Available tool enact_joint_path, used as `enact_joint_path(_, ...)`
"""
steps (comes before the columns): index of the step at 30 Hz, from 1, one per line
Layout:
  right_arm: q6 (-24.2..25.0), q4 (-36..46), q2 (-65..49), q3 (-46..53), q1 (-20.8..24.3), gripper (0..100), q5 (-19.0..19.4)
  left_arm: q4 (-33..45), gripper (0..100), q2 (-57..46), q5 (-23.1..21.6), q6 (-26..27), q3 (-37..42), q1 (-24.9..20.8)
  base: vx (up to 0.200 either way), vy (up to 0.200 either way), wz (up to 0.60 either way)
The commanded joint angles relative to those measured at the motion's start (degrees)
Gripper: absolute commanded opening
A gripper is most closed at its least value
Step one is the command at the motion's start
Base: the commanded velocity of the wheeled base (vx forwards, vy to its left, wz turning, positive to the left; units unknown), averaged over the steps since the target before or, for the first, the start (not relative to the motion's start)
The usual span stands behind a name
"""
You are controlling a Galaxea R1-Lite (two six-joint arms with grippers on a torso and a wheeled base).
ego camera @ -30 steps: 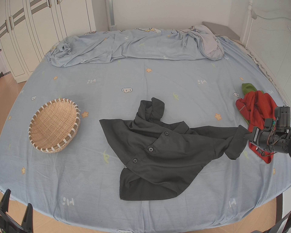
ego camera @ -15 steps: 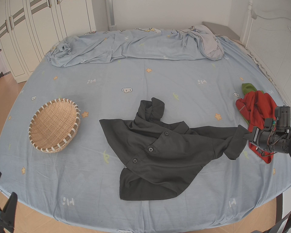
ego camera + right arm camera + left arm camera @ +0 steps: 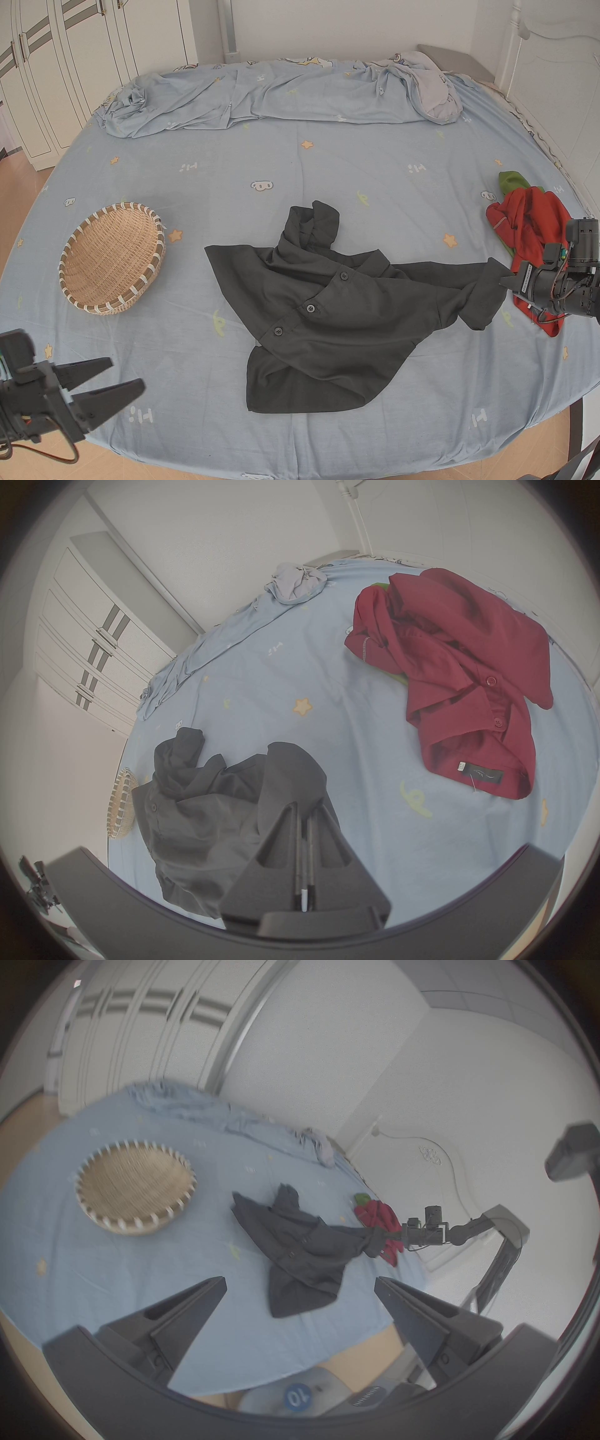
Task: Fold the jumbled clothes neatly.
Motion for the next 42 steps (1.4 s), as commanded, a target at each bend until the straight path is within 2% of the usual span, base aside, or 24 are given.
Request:
enact_joint_path(1,0.0,0.0,0.3,0.0,0.4,0,0.2,-11.0,100,24.9,-6.5,-7.0,-0.4,-5.5,0.000,0.000,0.00)
enact_joint_path(7,0.0,0.0,0.3,0.3,0.4,0,1.8,-13.7,100,37.3,-12.0,-7.4,-0.9,-5.5,0.000,0.000,0.00)
enact_joint_path(15,0.0,-0.1,1.2,0.2,0.4,0,1.9,-15.8,100,45.6,-13.8,-7.4,-1.3,-5.4,0.000,0.000,0.00)
enact_joint_path(31,0.0,-0.1,1.8,0.2,0.4,0,1.9,-22.8,100,57.5,-13.9,-7.5,-1.7,-5.9,0.000,0.000,0.00)
enact_joint_path(42,0.0,-0.2,2.0,0.2,0.3,0,1.9,-24.1,100,63.6,-13.8,-9.9,-7.7,-6.1,0.000,0.000,0.00)
